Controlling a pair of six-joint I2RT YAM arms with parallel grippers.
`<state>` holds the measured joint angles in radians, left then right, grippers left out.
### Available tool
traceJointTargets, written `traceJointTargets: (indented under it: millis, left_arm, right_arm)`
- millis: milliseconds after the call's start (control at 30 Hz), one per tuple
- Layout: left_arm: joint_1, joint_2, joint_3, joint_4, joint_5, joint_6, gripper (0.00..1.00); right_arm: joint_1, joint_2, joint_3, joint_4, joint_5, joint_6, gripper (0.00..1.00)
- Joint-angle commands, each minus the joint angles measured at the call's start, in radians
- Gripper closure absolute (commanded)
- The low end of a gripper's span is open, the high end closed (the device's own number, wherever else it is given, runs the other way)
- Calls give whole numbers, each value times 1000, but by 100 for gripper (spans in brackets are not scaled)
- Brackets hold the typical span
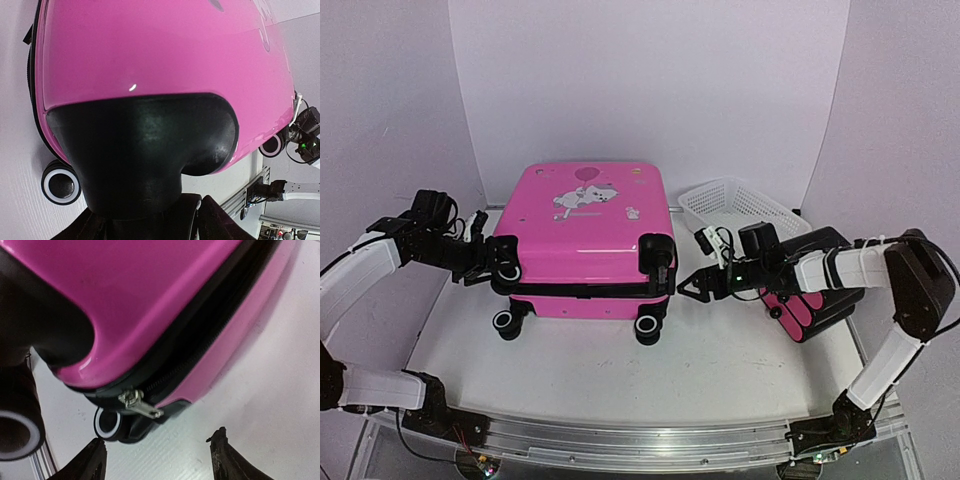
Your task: Open, take out, and arrange the luggage
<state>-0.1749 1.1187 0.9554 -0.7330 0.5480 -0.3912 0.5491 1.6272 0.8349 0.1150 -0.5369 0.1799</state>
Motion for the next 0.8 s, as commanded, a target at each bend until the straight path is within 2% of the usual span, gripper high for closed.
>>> traceJointTargets:
  millis: [0,133,333,500,667,767]
  left_arm:
    - [-4,-29,14,2,43,-6,40]
    - [-4,-36,17,3,54,-18,41]
    - [-4,-46,23,3,68,-35,41]
    - [-4,-55,21,4,68,-56,42]
    - [-4,-57,8,5,54,-59,38]
    - [-4,-60,-1,10,53,-67,38]
  right_arm:
    - [6,92,19,344,-97,-8,32]
    - [22,138,20,423,-68,23,37]
    - [43,151,9,475,-75,59,55]
    - [71,149,-12,490,-59,117,80]
    - [100,120,-64,507,45,158,82]
    - [116,118,-87,534,75,174,88]
